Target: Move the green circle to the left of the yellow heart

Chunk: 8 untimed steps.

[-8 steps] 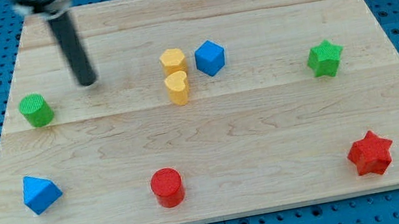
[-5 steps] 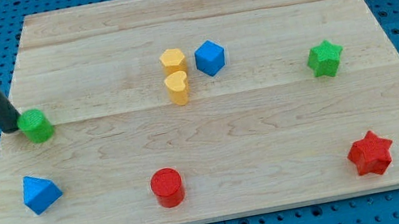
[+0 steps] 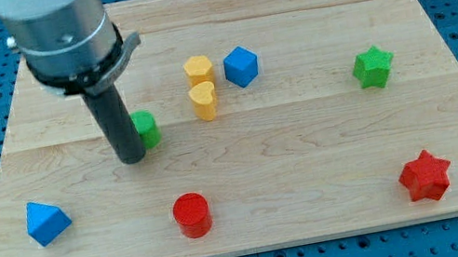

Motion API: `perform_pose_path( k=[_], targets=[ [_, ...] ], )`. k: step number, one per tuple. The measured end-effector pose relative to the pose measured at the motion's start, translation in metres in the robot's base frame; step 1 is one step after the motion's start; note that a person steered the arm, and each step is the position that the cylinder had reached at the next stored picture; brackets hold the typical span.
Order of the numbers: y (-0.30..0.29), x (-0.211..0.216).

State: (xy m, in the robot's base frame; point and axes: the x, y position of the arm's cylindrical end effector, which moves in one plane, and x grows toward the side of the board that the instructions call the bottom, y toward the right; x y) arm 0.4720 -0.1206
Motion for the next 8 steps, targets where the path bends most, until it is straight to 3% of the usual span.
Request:
perform_pose_path(
  k=[3,4,5,6,7,8],
  targets=[
    [0.060,-0.008],
    [0.089,-0.030],
    [0.086,0.005],
    [0.000,0.033],
    [0.006,-0.008],
    [0.032,-0.015]
  ],
)
